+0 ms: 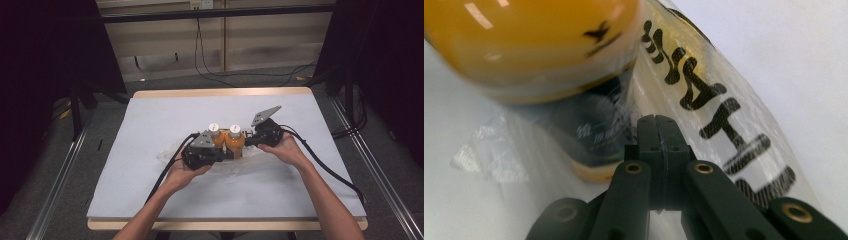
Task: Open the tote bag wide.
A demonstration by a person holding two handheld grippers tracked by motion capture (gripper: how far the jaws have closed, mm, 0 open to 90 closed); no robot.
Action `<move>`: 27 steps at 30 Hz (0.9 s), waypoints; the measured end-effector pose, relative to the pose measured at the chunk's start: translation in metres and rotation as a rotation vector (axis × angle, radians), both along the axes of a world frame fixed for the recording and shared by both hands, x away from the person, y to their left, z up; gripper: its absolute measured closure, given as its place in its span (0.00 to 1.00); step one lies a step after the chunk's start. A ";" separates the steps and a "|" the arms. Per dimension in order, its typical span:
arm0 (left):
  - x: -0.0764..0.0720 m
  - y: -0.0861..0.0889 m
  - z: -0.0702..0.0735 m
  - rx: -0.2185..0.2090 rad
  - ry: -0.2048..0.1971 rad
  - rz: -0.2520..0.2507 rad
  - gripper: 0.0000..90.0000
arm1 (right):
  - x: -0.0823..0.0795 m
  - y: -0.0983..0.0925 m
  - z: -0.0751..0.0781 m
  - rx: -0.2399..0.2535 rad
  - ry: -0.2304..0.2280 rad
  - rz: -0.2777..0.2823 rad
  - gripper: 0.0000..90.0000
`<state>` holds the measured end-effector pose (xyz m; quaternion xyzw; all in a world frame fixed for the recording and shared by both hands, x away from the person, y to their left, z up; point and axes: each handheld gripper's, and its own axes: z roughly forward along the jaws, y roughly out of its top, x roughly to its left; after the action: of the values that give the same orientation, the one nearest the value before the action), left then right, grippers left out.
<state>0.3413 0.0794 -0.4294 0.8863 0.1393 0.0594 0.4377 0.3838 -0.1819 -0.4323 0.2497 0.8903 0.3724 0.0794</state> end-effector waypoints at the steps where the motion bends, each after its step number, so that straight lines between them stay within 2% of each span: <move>1: 0.001 -0.003 -0.002 0.001 0.008 -0.014 1.00 | 0.000 0.000 0.000 0.000 0.000 0.000 1.00; 2: 0.001 -0.007 -0.006 0.022 -0.005 -0.006 1.00 | 0.004 0.001 -0.002 -0.007 0.011 0.002 1.00; 6: 0.001 -0.013 -0.014 0.050 -0.013 -0.017 1.00 | 0.009 0.004 -0.003 -0.018 0.014 0.005 1.00; 7: 0.000 -0.015 -0.016 0.064 -0.032 -0.012 1.00 | 0.011 0.007 -0.003 -0.025 0.017 0.006 1.00; 9: 0.001 -0.015 -0.021 0.060 -0.024 -0.015 1.00 | 0.015 0.011 -0.006 -0.023 0.023 0.016 1.00; 10: 0.000 -0.015 -0.024 0.060 -0.024 0.002 1.00 | 0.017 0.011 -0.007 -0.030 0.025 0.017 1.00; 13: -0.001 -0.013 -0.032 0.097 -0.040 0.019 1.00 | 0.023 0.014 -0.012 -0.019 0.041 0.007 1.00; 15: -0.002 -0.011 -0.042 0.127 -0.032 0.018 1.00 | 0.029 0.016 -0.017 -0.004 0.059 0.003 1.00; 19: -0.007 -0.013 -0.046 0.139 -0.036 0.021 1.00 | 0.036 0.019 -0.025 -0.011 0.088 -0.013 1.00; 20: -0.007 -0.013 -0.048 0.140 -0.019 0.009 1.00 | 0.038 0.020 -0.029 -0.009 0.097 -0.011 1.00; 21: -0.007 -0.013 -0.050 0.147 -0.019 -0.008 1.00 | 0.040 0.020 -0.033 -0.014 0.112 -0.021 1.00; 23: -0.008 -0.012 -0.052 0.123 0.007 -0.004 1.00 | 0.045 0.021 -0.042 -0.021 0.135 -0.023 1.00; 24: -0.008 -0.011 -0.051 0.137 0.006 -0.022 1.00 | 0.047 0.021 -0.044 -0.031 0.146 -0.032 1.00; 26: -0.008 -0.010 -0.051 0.129 0.022 -0.025 1.00 | 0.051 0.021 -0.045 -0.018 0.146 -0.036 1.00; 27: -0.009 -0.010 -0.050 0.143 0.025 -0.031 1.00 | 0.051 0.021 -0.045 -0.018 0.146 -0.036 1.00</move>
<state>0.3321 0.0697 -0.4796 0.9181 0.1263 0.0512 0.3723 0.4345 -0.1610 -0.4776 0.2912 0.8924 0.3439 0.0231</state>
